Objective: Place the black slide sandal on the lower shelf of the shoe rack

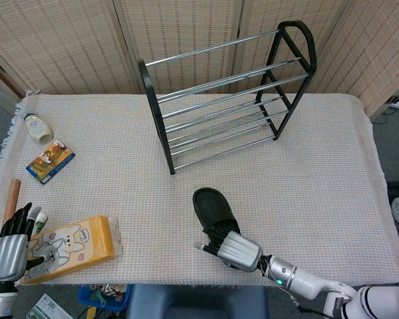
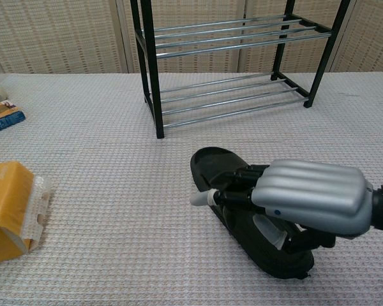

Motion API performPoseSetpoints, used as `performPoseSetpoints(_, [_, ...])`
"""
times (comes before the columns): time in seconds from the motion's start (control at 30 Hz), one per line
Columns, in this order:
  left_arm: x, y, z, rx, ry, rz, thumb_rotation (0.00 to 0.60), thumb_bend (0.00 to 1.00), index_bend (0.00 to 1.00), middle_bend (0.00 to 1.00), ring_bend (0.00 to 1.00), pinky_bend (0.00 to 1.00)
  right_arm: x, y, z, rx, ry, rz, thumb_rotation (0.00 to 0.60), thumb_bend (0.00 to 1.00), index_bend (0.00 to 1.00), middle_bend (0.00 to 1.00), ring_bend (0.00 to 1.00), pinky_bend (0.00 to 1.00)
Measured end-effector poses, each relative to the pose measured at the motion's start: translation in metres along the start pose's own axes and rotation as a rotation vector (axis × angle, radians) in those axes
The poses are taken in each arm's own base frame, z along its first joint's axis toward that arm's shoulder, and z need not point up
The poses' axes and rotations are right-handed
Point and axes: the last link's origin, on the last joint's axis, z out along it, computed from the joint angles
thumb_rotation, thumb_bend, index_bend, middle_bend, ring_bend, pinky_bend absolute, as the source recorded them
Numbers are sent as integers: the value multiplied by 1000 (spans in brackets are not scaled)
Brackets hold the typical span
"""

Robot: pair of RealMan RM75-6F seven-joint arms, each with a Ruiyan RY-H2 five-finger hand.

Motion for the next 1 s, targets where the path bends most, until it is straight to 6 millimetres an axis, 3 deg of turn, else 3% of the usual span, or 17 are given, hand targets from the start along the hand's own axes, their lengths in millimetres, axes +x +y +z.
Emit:
performPoseSetpoints(0.27, [1,1,-1,-1,-1,1,600,243,88,0,0,171,-16,2,-10,23,-57,-83,600,895,0,366,88,109])
performPoseSetpoints(0.47, [0,1,-1,-2,-6,1,600,243,88,0,0,172,-23,16,-31,-22,-83,-158,600,896,0,372,87,109])
performPoseSetpoints(0.7, [-2,5,1,-14,-8,-1,600,243,88,0,0,171,-27,43,-48,-127,-102,-185,600,896,0,372,87,109])
performPoseSetpoints(1.0, [-1,2,0,-6,-5,-2,600,243,88,0,0,171,-13,88,-41,-301,-24,-161,600,828,0,356,87,109])
